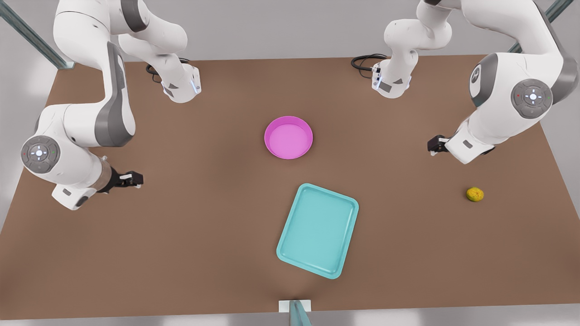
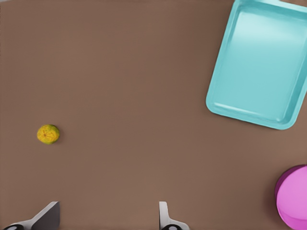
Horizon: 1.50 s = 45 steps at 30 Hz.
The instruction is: Place the orange on the plate with the left arm and the plate on the tray with the right arm
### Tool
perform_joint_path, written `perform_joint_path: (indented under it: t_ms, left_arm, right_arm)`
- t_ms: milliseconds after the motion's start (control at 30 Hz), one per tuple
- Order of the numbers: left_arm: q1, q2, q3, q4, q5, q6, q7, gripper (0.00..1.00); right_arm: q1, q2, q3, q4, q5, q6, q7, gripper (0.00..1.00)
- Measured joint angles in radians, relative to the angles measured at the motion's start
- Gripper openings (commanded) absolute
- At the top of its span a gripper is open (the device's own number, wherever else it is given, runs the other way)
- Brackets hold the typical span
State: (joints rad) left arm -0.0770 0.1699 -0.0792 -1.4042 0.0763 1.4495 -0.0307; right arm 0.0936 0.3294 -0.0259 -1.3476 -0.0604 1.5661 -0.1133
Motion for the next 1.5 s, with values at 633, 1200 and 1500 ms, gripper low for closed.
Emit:
perform_joint_path:
  t_ms: [633,1200,1500]
  left_arm:
    - [0.282,0.442,0.254,-0.365,-0.076,0.789,0.224,1.00]
    - [0.337,0.526,0.253,-0.375,-0.088,0.925,0.370,1.00]
    - [0.336,0.525,0.253,-0.374,-0.113,0.899,0.394,0.64]
  right_arm:
    - [-0.017,0.004,0.001,-0.006,0.005,0.027,-0.041,1.00]
    - [-0.020,0.011,0.001,-0.007,0.012,0.028,-0.055,1.00]
    - [-0.025,0.011,0.001,-0.007,0.020,0.029,-0.061,1.00]
